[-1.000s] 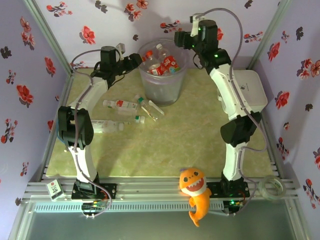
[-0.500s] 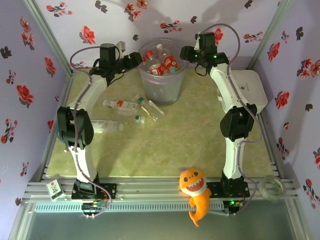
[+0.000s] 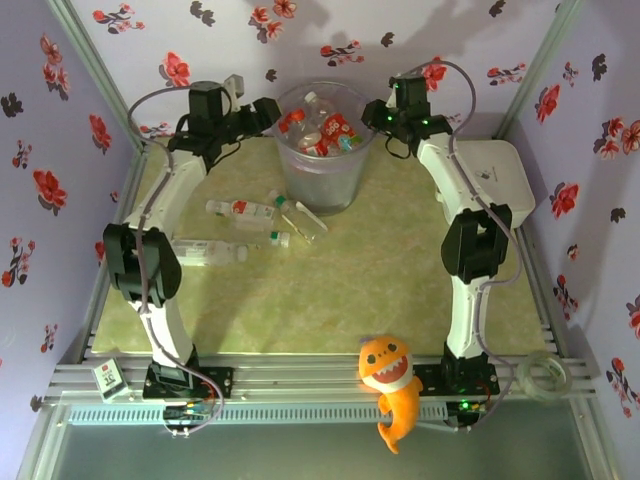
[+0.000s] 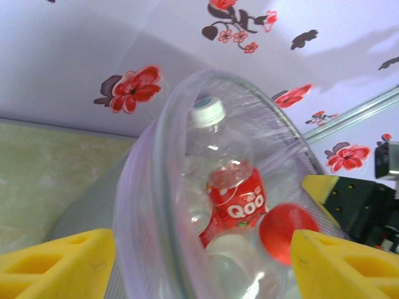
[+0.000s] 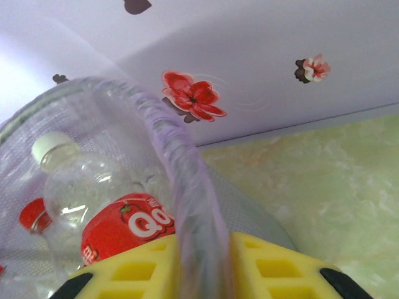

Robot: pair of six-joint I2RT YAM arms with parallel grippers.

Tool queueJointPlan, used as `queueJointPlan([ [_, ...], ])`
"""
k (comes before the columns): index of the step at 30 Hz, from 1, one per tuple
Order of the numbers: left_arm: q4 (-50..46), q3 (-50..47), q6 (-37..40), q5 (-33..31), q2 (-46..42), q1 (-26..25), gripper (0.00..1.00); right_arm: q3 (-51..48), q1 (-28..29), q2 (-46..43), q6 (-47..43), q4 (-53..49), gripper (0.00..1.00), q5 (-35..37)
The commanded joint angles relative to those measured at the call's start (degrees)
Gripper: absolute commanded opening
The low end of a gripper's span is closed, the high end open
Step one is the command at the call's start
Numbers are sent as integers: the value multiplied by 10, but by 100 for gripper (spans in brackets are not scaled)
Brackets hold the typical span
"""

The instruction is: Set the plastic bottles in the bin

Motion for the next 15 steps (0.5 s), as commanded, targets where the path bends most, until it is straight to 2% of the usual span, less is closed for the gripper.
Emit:
queueJointPlan([
  [1, 18, -27, 11, -10, -54, 14, 76, -33, 5, -18, 15, 9, 22, -5],
  [8, 24, -150, 11, -36, -146, 53, 75, -53, 14, -43, 26, 29, 15, 29],
  [12, 10, -210, 27, -39, -168, 61, 74, -4, 18, -34, 23, -27, 11, 54],
  [15, -20, -234, 51, -53, -175, 62, 74, 22, 23, -37, 18, -57, 0, 72],
])
